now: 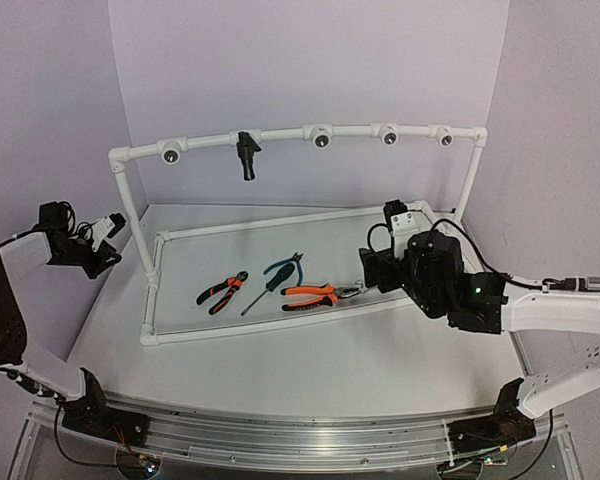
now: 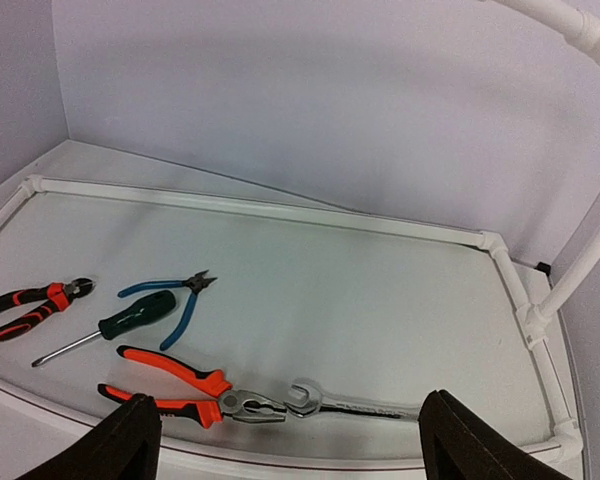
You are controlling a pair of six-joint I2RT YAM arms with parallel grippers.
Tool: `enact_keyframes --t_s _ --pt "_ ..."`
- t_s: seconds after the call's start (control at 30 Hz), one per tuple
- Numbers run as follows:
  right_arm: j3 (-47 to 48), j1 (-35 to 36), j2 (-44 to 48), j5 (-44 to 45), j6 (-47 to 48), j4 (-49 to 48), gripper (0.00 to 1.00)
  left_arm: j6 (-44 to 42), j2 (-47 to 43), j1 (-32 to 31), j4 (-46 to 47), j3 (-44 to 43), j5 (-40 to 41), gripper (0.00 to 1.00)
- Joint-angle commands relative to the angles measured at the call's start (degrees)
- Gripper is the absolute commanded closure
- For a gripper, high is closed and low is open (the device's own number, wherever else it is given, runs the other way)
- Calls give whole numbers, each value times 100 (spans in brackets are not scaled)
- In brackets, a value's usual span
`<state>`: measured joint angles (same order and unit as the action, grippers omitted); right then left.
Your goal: Install the water faucets
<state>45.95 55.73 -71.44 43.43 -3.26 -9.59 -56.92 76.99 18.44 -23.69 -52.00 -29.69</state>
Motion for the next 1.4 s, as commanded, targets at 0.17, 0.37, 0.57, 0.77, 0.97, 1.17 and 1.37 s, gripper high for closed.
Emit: enact_keyframes --t_s 0.17,0.37,0.57,0.77,0.97,1.17,1.37 --pt "753 -749 -218 -1113 -815 1005 12 810 -1450 -7 -942 489 -525 68" --pt "3081 -719 -828 -2130 -849 2392 39 1081 -1984 -22 -917 743 -522 59" --pt "4693 -430 -1741 -2224 -545 2429 66 1517 -2378 -423 -814 937 -419 45" --pt "6081 -61 -2928 -2002 19 2426 85 1747 -2437 -985 -716 1006 4 42" --pt "6978 85 -3614 -1864 181 2283 96 1632 -2413 -1070 -798 932 -178 39" --pt "7408 331 -3975 -1499 758 2107 99 1381 -2375 -1073 -820 997 -353 38" --pt "7542 404 -4126 -1395 950 2109 100 1413 -2352 -1098 -657 1085 -408 38"
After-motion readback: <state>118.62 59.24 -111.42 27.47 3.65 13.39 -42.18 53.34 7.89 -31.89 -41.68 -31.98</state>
